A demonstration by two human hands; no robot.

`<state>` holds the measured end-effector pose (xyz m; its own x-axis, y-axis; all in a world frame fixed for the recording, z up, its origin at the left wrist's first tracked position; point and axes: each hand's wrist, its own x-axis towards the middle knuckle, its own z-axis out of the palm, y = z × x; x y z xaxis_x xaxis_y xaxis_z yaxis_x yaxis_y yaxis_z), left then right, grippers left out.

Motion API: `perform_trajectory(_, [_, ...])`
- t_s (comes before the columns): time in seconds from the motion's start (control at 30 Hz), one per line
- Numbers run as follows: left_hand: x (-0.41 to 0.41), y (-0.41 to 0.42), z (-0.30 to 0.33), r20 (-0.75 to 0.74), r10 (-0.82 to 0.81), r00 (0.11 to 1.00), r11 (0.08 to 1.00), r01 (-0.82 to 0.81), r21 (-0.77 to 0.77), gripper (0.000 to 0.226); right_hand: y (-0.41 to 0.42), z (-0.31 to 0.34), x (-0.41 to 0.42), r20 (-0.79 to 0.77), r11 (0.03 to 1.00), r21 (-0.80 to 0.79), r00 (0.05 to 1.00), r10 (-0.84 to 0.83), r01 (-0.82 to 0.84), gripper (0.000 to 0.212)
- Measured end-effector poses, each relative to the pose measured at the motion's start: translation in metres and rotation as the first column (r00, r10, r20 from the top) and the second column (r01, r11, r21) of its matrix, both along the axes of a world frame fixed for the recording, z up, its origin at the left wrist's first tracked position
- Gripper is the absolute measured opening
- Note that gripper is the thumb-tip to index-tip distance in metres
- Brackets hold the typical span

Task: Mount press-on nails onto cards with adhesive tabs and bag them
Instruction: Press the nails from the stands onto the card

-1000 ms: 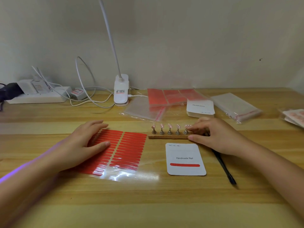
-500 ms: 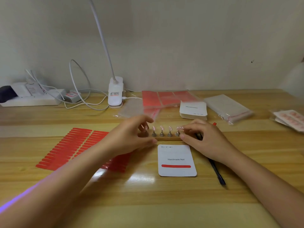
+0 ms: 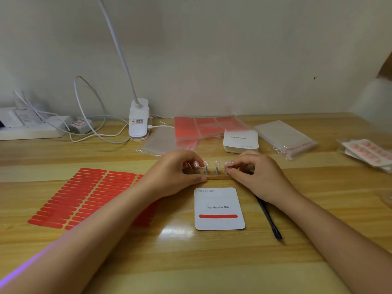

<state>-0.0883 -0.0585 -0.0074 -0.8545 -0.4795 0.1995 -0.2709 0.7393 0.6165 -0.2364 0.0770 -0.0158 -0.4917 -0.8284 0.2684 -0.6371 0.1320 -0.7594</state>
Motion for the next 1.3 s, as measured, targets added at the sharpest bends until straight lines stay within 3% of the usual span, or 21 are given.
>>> perform_trajectory(0.3, [-0.002,0.001,0.005,0.084,0.012,0.996,1.000,-0.010,-0.020,0.022,0.000,-0.004,0.003,-0.042,0.997,-0.065,0.998,-0.040,0.037,0.006])
perform_trajectory(0.43, [-0.006,0.007,0.009,0.148,0.005,0.989,0.996,0.008,-0.088,0.033,0.000,-0.006,0.003,-0.119,0.997,-0.048,0.990,-0.072,0.066,0.009])
perform_trajectory(0.57, [-0.012,0.015,0.013,0.117,-0.044,0.992,0.999,0.045,-0.001,0.042,0.000,-0.007,0.003,-0.144,0.996,-0.037,0.986,-0.084,0.079,0.010])
perform_trajectory(0.77, [-0.024,0.025,0.015,0.038,-0.068,0.997,0.996,0.070,-0.053,0.030,0.001,-0.006,0.001,-0.048,0.998,-0.039,0.998,-0.042,0.040,0.005])
perform_trajectory(0.97, [-0.030,0.025,0.014,0.081,-0.037,0.996,0.989,0.048,-0.140,0.023,0.007,0.001,-0.001,0.050,0.995,-0.100,0.999,0.012,-0.007,0.028])
perform_trajectory(1.07, [-0.032,0.026,0.014,0.103,0.012,0.995,0.978,0.010,-0.207,0.022,0.011,0.003,-0.004,-0.106,0.990,-0.137,0.994,0.016,-0.030,0.037])
perform_trajectory(1.3, [-0.040,0.032,0.013,0.086,0.076,0.993,0.983,-0.060,-0.175,0.016,0.013,0.001,-0.005,-0.370,0.973,-0.190,0.927,0.054,-0.133,0.020])
